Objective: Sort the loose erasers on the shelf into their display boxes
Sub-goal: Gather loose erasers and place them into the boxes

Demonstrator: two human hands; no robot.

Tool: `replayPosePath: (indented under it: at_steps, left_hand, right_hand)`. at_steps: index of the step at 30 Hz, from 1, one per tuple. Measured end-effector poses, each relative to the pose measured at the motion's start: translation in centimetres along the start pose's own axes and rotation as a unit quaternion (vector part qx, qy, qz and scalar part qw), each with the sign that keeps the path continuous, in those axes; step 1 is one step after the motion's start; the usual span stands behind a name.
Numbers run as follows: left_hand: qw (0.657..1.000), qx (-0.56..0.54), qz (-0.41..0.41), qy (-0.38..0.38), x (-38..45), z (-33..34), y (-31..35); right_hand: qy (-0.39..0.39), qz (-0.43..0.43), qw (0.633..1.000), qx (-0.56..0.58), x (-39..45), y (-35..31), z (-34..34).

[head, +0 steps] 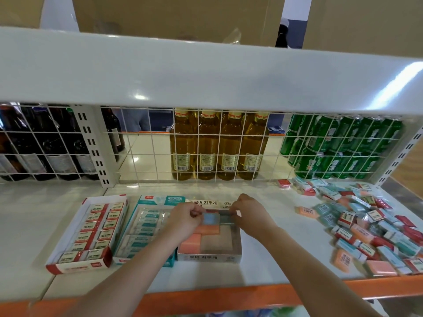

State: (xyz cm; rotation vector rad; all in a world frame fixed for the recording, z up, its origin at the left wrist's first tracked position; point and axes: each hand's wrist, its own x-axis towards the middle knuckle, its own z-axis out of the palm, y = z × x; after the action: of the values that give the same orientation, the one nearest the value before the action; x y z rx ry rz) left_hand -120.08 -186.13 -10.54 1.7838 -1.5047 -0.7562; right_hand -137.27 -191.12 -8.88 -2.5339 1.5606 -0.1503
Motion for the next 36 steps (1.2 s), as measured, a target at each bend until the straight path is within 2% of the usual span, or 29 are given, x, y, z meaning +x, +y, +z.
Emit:
replayPosePath:
  at_steps: [8, 13, 25, 31, 36]
  left_hand:
    - [0.999, 0.036, -0.018, -0.017, 0.5, 2.7, 2.5]
    - [0.997, -0.018, -0.066, -0.031, 0.8, 3.5, 3.1]
    - [0.995, -0.077, -0.067, -0.021, 1.3, 2.5, 2.5]
    - [0.996, 0.083, 0.017, 0.011, 0.7, 2.1, 1.8]
    - [0.976, 0.204, 0.074, -0.032, -0.3, 1.1, 1.4]
  right_hand:
    - [0.043, 0.037, 0.997, 0.053, -1.8, 1.4, -0.4]
    - [0.033, 0.037, 0.996, 0.074, -2.4, 1.6, -0.4]
    - [0.007, -0.036, 0.998, 0.046, -2.1, -0.1, -1.1]
    - [-0.018, -0.043, 0.999, 0.003, -1.8, 0.3, -1.2]
    - [-0.049, -0.054, 0.996, -0.043, -1.7, 0.2, -1.4]
